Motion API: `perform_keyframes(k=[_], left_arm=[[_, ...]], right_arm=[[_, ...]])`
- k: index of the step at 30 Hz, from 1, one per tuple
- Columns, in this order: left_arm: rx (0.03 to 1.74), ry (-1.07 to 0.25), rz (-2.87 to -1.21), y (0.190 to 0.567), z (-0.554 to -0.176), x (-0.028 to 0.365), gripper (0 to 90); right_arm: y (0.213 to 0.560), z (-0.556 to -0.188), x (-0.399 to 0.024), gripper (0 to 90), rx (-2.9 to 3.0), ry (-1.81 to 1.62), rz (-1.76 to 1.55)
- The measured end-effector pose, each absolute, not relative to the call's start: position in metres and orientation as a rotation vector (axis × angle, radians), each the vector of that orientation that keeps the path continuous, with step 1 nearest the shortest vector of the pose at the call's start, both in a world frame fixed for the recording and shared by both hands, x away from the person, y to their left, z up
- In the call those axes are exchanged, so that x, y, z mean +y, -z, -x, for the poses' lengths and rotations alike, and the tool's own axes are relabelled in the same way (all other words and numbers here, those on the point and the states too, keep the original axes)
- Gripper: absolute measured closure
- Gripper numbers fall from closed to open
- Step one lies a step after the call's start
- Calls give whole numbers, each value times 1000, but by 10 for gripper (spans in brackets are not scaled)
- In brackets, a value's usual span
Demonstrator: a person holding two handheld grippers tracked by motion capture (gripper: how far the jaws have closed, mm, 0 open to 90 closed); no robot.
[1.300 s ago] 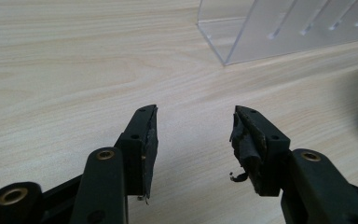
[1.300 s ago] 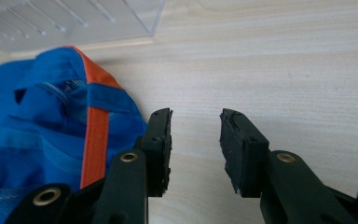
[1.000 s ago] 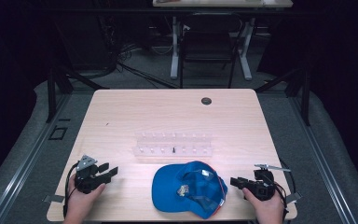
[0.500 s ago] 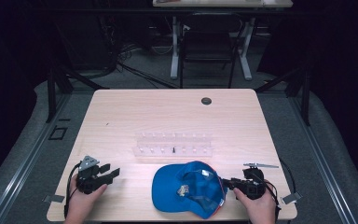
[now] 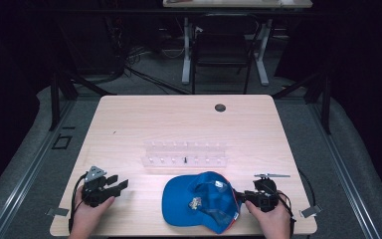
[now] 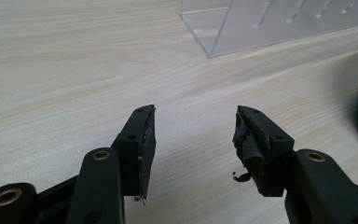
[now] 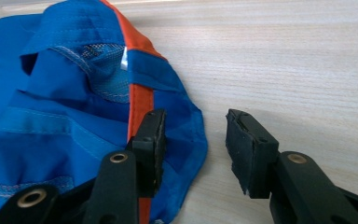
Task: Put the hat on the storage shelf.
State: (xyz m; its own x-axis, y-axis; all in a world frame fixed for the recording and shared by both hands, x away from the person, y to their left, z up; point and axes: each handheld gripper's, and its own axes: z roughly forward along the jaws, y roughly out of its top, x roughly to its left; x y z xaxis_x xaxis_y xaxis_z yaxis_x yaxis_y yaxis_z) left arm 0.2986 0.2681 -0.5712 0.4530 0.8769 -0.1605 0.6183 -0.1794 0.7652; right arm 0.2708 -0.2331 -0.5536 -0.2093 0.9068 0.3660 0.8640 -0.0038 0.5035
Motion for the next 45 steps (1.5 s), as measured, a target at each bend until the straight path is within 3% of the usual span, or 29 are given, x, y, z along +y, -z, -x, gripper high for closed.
perform_keyframes(k=[13,33,45], left_arm=[[1257,-408,-1898,571,-299,268,487],[1264,-411,-1899,572,-299,268,488],[1269,-410,-1892,572,-300,269,488]], right_arm=[[559,-273,-216,612,2241,-842,-1850],[558,-279,-213,886,2289,-781,-1892],[554,-283,-227,900,2311,-839,-1962]])
